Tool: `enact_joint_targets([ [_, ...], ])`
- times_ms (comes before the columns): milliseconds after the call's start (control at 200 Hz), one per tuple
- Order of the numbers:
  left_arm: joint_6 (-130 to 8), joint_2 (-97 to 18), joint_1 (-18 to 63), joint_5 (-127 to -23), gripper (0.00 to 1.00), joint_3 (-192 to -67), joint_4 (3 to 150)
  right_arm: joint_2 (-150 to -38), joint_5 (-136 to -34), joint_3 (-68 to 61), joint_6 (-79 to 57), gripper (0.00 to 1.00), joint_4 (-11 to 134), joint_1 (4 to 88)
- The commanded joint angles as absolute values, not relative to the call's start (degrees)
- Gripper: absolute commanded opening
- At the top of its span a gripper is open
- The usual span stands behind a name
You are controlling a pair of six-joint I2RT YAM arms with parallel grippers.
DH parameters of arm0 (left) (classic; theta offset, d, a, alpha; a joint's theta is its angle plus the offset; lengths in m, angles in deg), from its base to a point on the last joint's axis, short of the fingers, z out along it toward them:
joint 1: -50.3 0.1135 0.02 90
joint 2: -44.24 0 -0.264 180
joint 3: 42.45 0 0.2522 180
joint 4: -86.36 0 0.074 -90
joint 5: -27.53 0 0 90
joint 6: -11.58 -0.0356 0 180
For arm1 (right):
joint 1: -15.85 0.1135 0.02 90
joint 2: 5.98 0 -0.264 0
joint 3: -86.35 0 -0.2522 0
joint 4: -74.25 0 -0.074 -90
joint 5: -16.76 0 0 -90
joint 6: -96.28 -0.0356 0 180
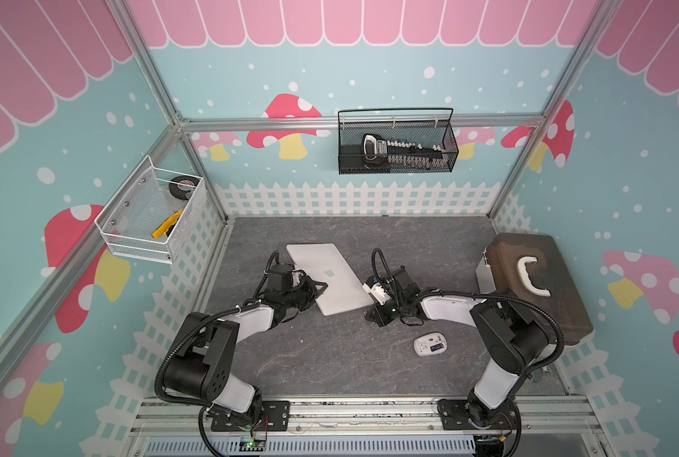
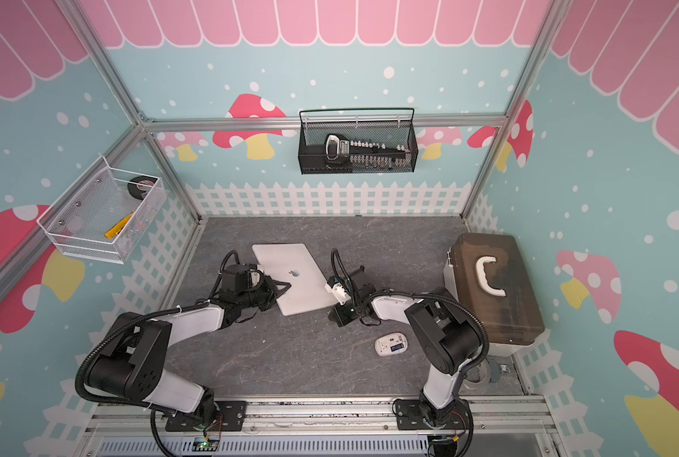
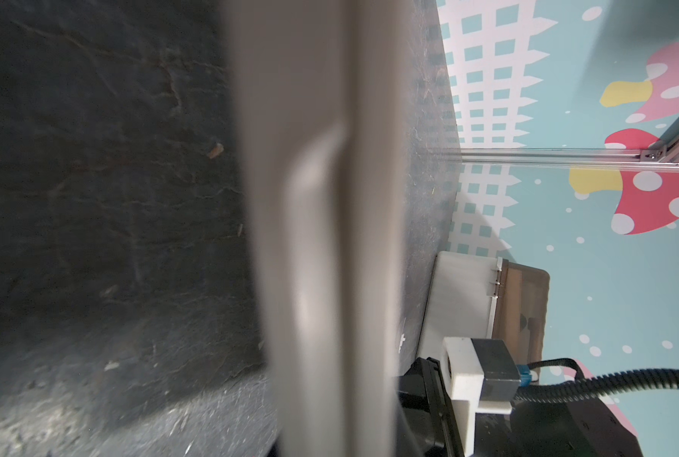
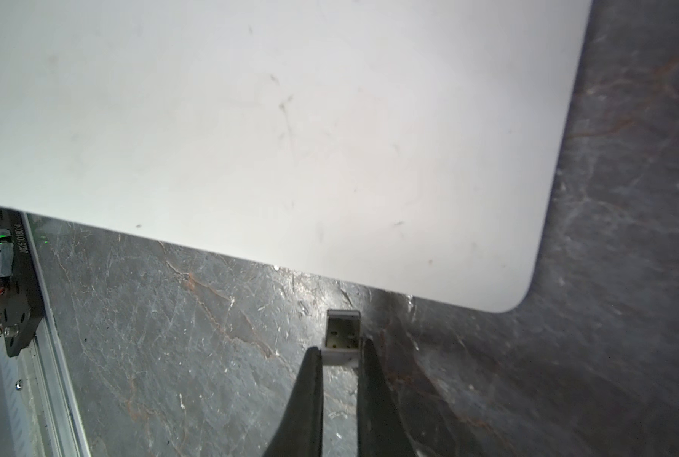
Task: Insert the wireless mouse receiver into the laptop
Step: Insert the USB plug into the USB port.
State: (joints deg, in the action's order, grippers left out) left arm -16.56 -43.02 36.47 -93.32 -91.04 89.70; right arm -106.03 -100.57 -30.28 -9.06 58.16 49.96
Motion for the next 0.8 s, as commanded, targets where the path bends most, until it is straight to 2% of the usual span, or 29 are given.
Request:
enact_joint_targets([
  [0, -19.1, -43.29, 36.85, -93.25, 0.0, -93.13, 90.14, -106.77, -101.89, -29.0, -8.84, 0.11, 59.68, 49.41],
  [795, -19.46, -42.94, 36.89, -93.41, 0.0, -93.92, 88.82, -108.32, -103.08, -26.9, -9.11, 0.11, 59.68, 48.74],
])
